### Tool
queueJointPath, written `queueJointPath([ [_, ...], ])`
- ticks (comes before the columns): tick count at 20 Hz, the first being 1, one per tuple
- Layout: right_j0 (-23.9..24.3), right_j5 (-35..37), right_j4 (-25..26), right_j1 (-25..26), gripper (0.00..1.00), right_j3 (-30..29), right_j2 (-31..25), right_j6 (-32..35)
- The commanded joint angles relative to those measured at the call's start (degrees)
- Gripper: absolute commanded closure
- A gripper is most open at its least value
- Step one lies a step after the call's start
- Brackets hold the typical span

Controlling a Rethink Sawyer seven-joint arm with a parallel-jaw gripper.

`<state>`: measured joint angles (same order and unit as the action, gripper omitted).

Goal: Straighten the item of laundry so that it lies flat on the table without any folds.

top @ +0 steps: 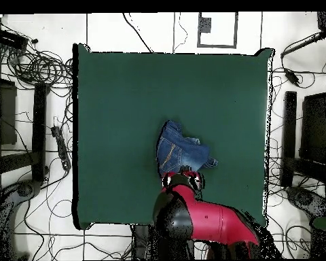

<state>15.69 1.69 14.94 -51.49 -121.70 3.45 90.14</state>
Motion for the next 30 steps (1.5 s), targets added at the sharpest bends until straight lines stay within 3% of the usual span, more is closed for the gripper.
queueJointPath([
  [1, 2.9, 20.4, -0.1, -1.2, 1.0, 1.3, -3.9, -1.3],
  [13, 3.4, 18.3, 3.0, -1.8, 1.0, 0.0, -4.3, 1.8],
  [22, 7.6, 14.4, 4.7, 1.9, 1.0, 0.6, -7.9, 1.3],
  [30, 6.8, 11.8, 5.1, 3.9, 1.0, 1.3, -7.3, 4.5],
])
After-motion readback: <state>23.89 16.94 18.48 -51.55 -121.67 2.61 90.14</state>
